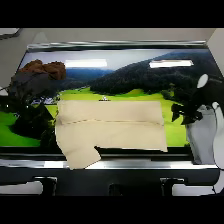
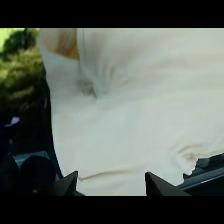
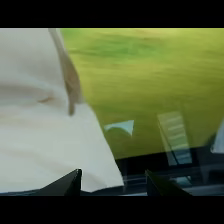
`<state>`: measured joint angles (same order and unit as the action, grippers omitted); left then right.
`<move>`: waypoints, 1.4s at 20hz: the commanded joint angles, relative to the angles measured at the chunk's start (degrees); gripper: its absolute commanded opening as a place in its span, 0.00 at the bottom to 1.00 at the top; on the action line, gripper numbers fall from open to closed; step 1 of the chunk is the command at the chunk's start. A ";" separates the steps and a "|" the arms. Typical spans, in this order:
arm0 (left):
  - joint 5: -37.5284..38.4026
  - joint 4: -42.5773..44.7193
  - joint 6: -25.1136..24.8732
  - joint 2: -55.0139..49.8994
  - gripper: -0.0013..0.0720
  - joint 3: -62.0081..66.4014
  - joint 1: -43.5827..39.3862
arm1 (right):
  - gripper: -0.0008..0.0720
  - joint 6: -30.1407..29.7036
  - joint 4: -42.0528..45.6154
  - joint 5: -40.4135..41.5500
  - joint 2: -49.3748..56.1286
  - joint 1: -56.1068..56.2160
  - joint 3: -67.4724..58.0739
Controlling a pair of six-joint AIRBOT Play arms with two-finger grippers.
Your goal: Fold the shirts.
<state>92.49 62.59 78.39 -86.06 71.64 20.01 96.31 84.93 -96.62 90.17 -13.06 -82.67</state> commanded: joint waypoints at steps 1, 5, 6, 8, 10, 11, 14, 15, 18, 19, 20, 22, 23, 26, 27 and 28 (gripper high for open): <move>-6.69 0.04 -4.17 10.12 0.70 -20.31 2.62 | 0.70 -0.39 -1.09 1.62 -6.71 -4.55 8.11; -12.96 -2.54 -9.25 17.05 0.70 -39.12 3.41 | 0.69 -1.27 -4.50 7.10 -12.13 -4.48 18.80; -14.08 -4.46 -9.99 17.55 0.68 -40.98 3.41 | 0.69 -1.29 -4.55 7.54 -12.68 -4.48 20.11; -15.10 -6.73 -11.08 17.59 0.64 -43.19 3.37 | 0.69 -2.82 -4.52 7.82 -13.14 -4.48 21.16; -17.14 -7.23 -10.91 17.59 0.64 -45.11 3.37 | 0.70 -4.68 -4.50 7.96 -13.99 -4.48 22.49; -18.14 -8.50 -10.91 17.57 0.63 -46.05 3.37 | 0.71 -4.85 -4.52 8.70 -14.75 -4.50 23.96; -20.33 -10.58 -11.15 17.59 0.53 -47.54 3.37 | 0.71 -5.01 -5.29 10.93 -16.22 -4.48 29.18; -21.33 -10.62 -11.10 17.59 0.46 -47.50 3.37 | 0.71 -5.79 -6.27 11.69 -16.44 -4.48 30.75; -22.64 -10.62 -10.93 17.59 0.20 -47.50 3.37 | 0.71 -7.26 -8.70 13.44 -16.63 -4.48 34.16; -22.49 -10.62 -10.97 17.59 0.08 -47.50 3.37 | 0.71 -7.28 -8.85 14.12 -16.63 -4.48 35.08; -22.32 -10.62 -11.08 17.64 0.07 -47.50 3.37 | 0.71 -7.28 -8.94 14.62 -16.63 -4.48 36.00; -21.73 -10.60 -11.89 17.66 0.07 -47.50 3.37 | 0.73 -7.96 -8.98 15.47 -16.61 -4.50 37.86; -21.42 -10.60 -12.37 17.66 0.07 -47.50 3.37 | 0.79 -8.59 -8.96 16.11 -16.61 -4.50 39.01; -21.16 -10.60 -12.44 17.66 0.07 -47.50 3.37 | 0.79 -8.96 -9.40 19.30 -16.61 -4.50 41.20; -21.09 -10.60 -12.46 17.66 0.07 -47.50 3.37 | 0.78 -8.90 -9.49 20.70 -16.61 -4.50 41.42; -20.98 -10.60 -12.52 17.66 0.07 -47.50 3.37 | 0.76 -8.76 -10.71 22.10 -16.61 -4.48 41.66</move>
<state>71.24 51.83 66.19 -68.45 24.18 23.33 87.79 75.70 -78.28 73.60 -17.52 -42.50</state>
